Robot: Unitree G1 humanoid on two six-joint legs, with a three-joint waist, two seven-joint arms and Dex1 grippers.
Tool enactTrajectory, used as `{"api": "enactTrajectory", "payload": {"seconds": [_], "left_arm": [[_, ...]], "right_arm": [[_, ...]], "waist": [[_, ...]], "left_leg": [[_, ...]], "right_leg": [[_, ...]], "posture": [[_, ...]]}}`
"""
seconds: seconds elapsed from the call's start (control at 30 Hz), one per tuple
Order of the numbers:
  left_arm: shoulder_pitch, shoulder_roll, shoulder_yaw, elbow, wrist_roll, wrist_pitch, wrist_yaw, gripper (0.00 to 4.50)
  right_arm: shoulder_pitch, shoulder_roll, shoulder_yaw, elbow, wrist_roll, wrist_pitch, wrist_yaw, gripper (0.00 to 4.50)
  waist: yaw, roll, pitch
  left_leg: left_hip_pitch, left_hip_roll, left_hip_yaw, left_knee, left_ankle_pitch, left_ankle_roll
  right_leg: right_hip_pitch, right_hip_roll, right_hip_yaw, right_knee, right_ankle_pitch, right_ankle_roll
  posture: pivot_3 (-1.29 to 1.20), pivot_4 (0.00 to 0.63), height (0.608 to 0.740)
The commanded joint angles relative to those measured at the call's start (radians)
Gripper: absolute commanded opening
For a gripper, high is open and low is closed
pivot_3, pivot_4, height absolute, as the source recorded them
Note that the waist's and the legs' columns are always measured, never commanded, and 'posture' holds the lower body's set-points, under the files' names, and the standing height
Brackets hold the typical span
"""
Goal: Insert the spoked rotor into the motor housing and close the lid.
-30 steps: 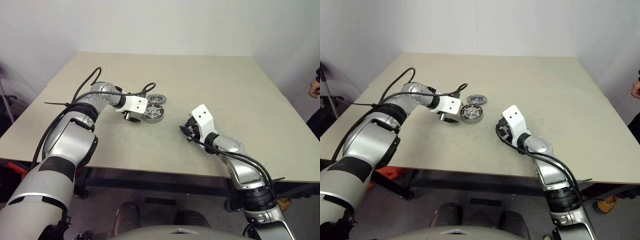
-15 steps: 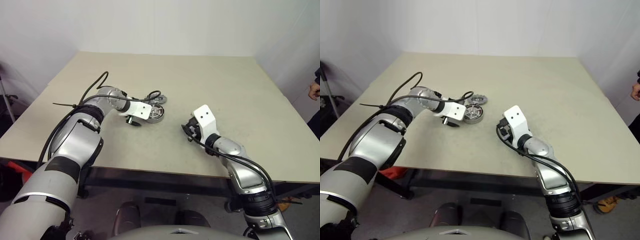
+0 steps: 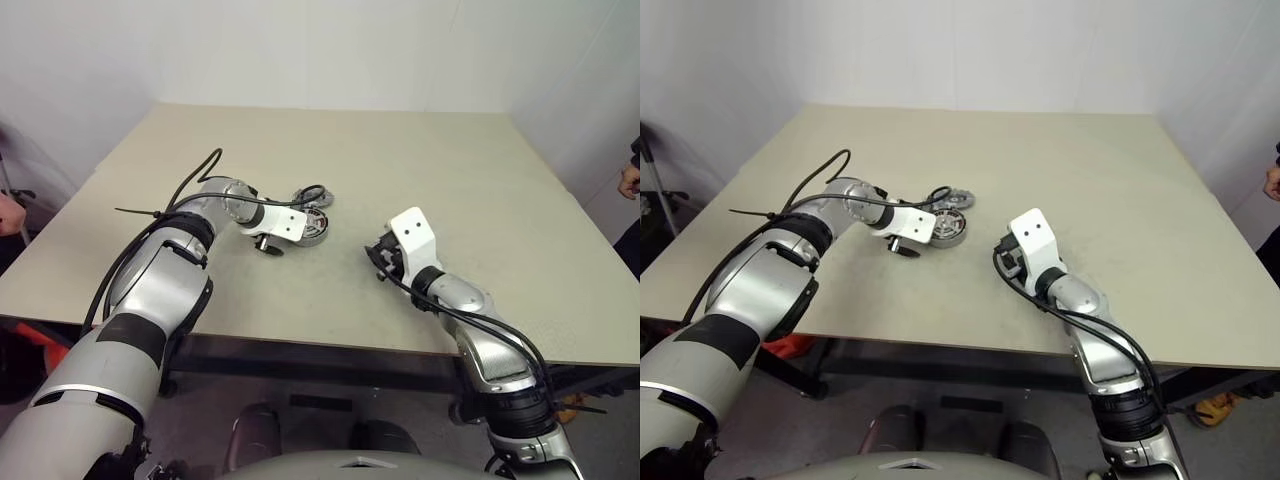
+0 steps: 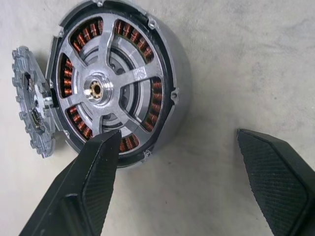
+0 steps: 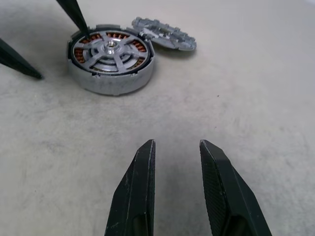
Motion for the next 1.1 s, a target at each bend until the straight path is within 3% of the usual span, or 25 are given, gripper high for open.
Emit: {"api": "enactTrajectory", "payload": {"seconds": [0.03,0.47,0.57,1.1], "left_arm": [[-0.015,0.008,0.002,-0.003,0.005,0.012,0.009,3.98],[-0.006,0.008,0.005,0.0,0.001,0.044,-0.034,3.98],[-0.008,0.004,0.017,-0.001,-0.011,0.06,-0.04,3.12],[-0.059,0.031,0.013,-0.003,0.0,0.044,-0.145,3.12]], "right_arm": [[-0.009,0.001,-0.032,-0.055,0.012,-0.003,-0.015,1.5],[-0.029,0.012,-0.033,-0.055,0.009,-0.014,-0.034,1.5],[-0.03,0.016,-0.033,-0.065,0.009,-0.011,-0.041,1.5],[0.0,0.083,0.009,-0.133,-0.008,0.005,-0.105,1.5]], "waist": [[0.0,0.0,0.0],[0.0,0.0,0.0],[-0.001,0.0,0.0],[-0.003,0.0,0.0]], "left_leg": [[0.0,0.0,0.0,0.0,0.0,0.0],[0.001,0.0,0.0,0.0,0.0,0.0],[0.001,0.0,0.0,0.0,0.0,0.0],[0.001,0.0,0.0,0.0,0.0,0.0]], "right_leg": [[0.0,0.0,0.0,0.0,0.0,0.0],[0.0,0.0,0.0,0.0,0.0,0.0],[0.0,0.0,0.0,0.0,0.0,0.0],[0.0,0.0,0.0,0.0,0.0,0.0]], "posture": [[0.0,0.0,0.74],[0.0,0.0,0.74],[0.0,0.0,0.74],[0.0,0.0,0.74]]}}
